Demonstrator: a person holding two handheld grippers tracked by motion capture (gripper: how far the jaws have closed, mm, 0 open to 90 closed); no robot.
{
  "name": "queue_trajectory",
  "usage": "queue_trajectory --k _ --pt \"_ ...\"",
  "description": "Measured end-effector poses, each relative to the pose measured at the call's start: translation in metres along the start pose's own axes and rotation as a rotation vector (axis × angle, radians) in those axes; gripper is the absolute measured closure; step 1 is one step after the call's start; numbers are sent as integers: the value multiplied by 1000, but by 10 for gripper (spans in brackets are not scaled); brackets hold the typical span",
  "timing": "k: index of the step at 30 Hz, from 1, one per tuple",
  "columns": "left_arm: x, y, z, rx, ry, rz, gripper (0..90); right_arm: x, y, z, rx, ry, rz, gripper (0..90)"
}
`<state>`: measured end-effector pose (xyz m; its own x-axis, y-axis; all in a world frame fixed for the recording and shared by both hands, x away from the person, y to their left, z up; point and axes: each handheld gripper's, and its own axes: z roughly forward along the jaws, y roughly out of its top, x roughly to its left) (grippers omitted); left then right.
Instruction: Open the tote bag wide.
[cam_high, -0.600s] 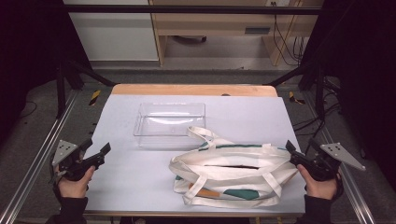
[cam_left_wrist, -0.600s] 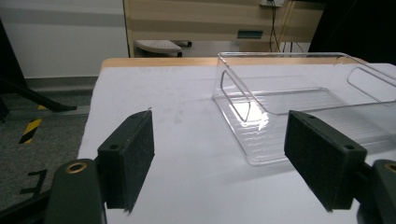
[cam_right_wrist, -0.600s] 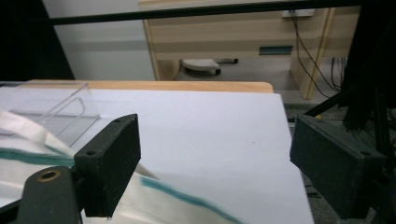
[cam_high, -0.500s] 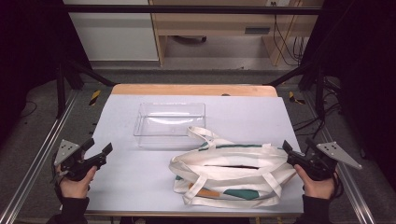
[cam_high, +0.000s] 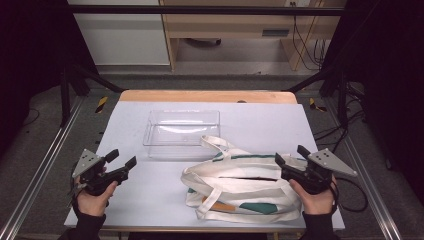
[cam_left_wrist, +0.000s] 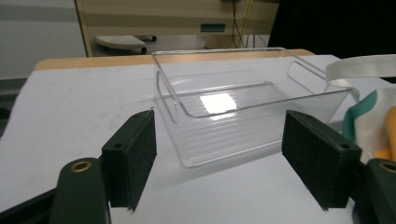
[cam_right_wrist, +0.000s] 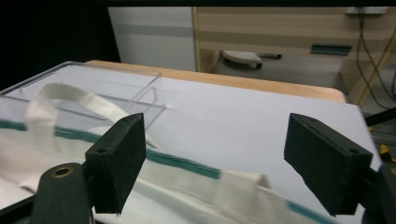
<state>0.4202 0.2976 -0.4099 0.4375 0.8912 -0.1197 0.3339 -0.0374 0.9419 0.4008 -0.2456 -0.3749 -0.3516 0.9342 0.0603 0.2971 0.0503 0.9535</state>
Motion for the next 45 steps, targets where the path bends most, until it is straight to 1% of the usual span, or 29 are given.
queue_trajectory --k 3,5,8,10,13,16,17,20,23,28,29,30,34,35,37,40,42,45 --pt "-9 2 3 1 -19 6 268 14 0 5 10 29 -31 229" --pt "-15 4 4 6 -30 14 269 22 -1 7 16 47 -31 233" --pt "-24 6 7 11 -45 13 273 32 -1 9 23 57 -42 242" --pt "-30 8 8 11 -54 22 274 38 -2 11 24 68 -43 257" --pt "-37 14 10 6 -69 31 274 48 -3 14 37 93 -68 277" --pt "-46 19 11 -2 -83 44 275 53 -7 18 61 116 -74 303" --pt "-48 21 12 -4 -90 44 278 55 -9 20 73 125 -74 315" --pt "-58 25 18 -6 -117 46 286 60 -12 22 88 144 -75 346" --pt "-70 29 25 7 -138 71 296 67 -14 21 95 161 -90 377" --pt "-95 37 36 10 -205 98 314 74 -20 19 114 194 -97 444" --pt "-101 38 38 13 -216 113 324 75 -22 19 122 198 -98 457" --pt "-107 40 40 19 -226 127 327 77 -23 20 127 205 -100 464" --pt "-128 43 51 50 -269 161 336 83 -28 20 149 235 -110 466" --pt "-133 42 54 61 -278 166 343 84 -30 21 151 240 -118 460" --pt "-139 40 62 98 -294 171 378 88 -32 21 156 253 -118 444" --pt "-144 34 70 169 -314 179 484 92 -35 20 156 271 -128 415" --pt "-145 31 74 216 -305 189 571 96 -37 20 162 289 -137 398" --pt "-141 28 77 249 -322 158 698 102 -41 22 175 316 -152 370"
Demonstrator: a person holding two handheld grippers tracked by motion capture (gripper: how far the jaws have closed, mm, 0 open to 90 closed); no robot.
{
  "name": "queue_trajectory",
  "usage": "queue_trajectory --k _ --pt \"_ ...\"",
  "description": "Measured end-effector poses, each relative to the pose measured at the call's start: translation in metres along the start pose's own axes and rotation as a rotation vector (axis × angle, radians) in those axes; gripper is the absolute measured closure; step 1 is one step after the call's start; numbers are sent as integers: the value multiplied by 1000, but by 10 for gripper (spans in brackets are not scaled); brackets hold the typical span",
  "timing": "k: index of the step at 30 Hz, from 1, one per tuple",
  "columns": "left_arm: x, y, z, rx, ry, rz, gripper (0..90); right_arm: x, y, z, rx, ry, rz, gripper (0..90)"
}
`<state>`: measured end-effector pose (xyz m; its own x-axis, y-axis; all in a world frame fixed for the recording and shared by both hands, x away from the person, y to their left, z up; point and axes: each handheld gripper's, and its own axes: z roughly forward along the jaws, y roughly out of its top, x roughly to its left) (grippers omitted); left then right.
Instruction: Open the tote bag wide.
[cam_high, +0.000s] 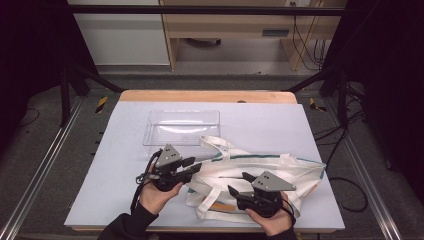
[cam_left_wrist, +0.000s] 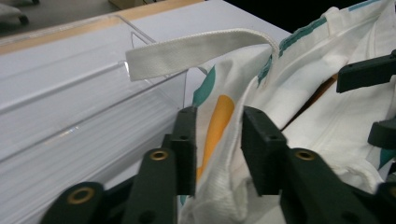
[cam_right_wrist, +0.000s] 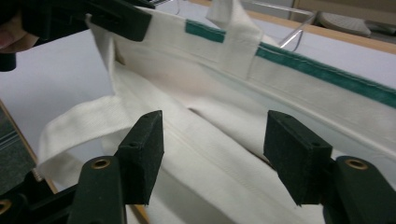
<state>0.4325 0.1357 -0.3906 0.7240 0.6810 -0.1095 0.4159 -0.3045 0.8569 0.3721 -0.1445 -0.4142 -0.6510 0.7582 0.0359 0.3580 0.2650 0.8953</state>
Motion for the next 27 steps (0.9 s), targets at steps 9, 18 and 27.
queue_trajectory --k 9,18,27 --pt "18 -20 8 7 -28 -89 819 16 -9 20 49 50 -59 288" --pt "19 -30 9 -19 -24 -96 820 11 -16 23 65 12 -68 788" --pt "23 -38 13 -26 -19 -134 820 18 -24 15 136 124 -26 878"
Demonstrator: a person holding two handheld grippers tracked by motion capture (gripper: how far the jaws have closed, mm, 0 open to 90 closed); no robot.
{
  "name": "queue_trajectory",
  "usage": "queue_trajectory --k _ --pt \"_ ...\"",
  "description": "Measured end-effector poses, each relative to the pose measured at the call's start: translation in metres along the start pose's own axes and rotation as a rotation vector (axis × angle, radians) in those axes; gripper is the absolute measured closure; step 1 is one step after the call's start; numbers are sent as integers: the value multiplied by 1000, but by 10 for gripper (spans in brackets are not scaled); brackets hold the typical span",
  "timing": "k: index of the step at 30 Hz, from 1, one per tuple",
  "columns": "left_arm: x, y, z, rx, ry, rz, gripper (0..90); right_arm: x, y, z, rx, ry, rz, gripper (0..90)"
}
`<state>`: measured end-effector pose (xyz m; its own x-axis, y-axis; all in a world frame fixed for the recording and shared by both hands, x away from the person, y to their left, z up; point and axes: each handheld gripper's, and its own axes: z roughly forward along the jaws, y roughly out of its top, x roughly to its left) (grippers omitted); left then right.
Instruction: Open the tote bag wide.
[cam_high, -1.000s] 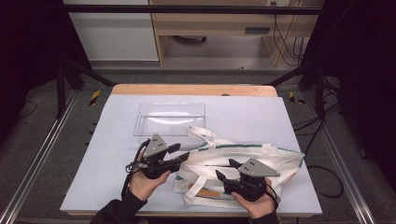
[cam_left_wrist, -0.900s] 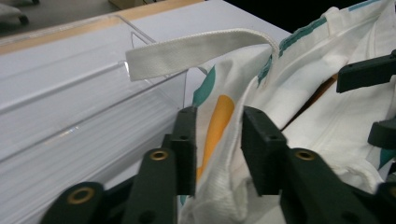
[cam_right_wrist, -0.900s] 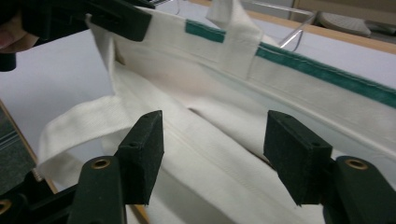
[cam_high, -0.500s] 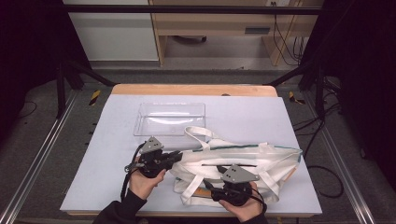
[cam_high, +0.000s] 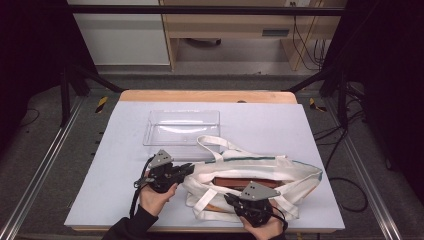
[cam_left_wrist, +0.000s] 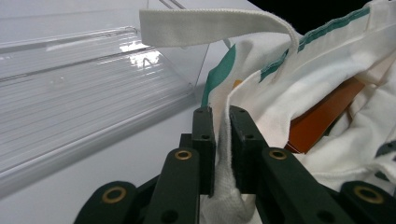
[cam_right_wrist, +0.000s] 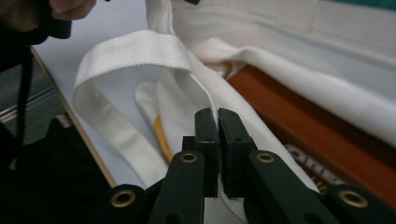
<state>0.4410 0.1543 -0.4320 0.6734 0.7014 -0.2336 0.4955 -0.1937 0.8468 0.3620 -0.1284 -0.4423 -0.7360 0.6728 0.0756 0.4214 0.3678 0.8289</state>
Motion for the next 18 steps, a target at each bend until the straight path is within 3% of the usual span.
queue_trajectory --k 5,13,18 --pt "-5 -4 2 4 9 23 794 3 -16 3 25 45 65 878" --pt "-9 -8 8 11 32 66 696 1 -28 22 79 -1 72 859" --pt "-8 -4 5 -31 43 80 557 2 -22 13 52 49 81 670"
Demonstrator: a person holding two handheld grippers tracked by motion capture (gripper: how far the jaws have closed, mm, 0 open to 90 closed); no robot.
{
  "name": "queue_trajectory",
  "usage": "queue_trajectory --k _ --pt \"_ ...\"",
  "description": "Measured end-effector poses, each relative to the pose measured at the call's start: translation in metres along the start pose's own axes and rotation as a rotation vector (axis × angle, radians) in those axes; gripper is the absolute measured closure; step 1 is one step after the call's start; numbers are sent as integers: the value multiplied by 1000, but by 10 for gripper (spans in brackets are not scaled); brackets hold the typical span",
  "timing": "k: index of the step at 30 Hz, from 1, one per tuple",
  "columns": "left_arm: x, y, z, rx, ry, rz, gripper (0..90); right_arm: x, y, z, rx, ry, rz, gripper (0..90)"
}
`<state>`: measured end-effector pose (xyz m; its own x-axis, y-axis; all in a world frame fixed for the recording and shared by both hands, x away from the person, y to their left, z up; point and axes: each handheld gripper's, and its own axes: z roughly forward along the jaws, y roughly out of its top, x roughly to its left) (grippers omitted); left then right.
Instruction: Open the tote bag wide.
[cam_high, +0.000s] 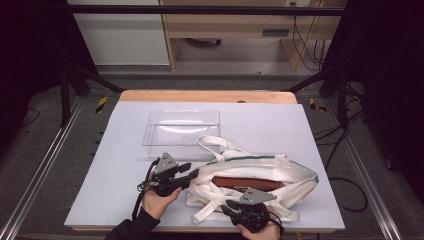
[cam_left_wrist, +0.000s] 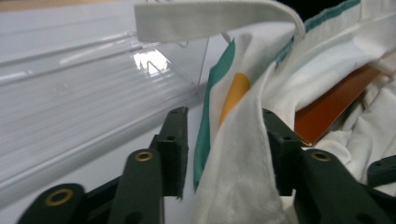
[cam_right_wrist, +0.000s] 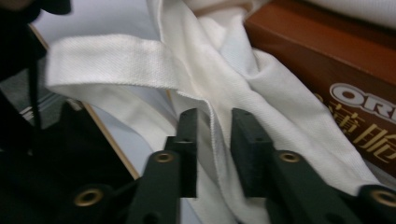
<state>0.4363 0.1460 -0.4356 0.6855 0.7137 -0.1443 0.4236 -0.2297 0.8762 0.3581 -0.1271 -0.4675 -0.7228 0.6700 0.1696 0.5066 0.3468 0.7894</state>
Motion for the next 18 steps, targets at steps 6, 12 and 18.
queue_trajectory --k 6,12,18 --pt "-2 16 -7 -60 -31 43 427 -3 15 -37 -110 -46 -25 585" --pt "-3 24 11 -12 -52 75 403 -34 33 -81 -212 -219 4 525" --pt "-1 20 33 80 -65 93 478 -68 43 -97 -217 -359 20 447"
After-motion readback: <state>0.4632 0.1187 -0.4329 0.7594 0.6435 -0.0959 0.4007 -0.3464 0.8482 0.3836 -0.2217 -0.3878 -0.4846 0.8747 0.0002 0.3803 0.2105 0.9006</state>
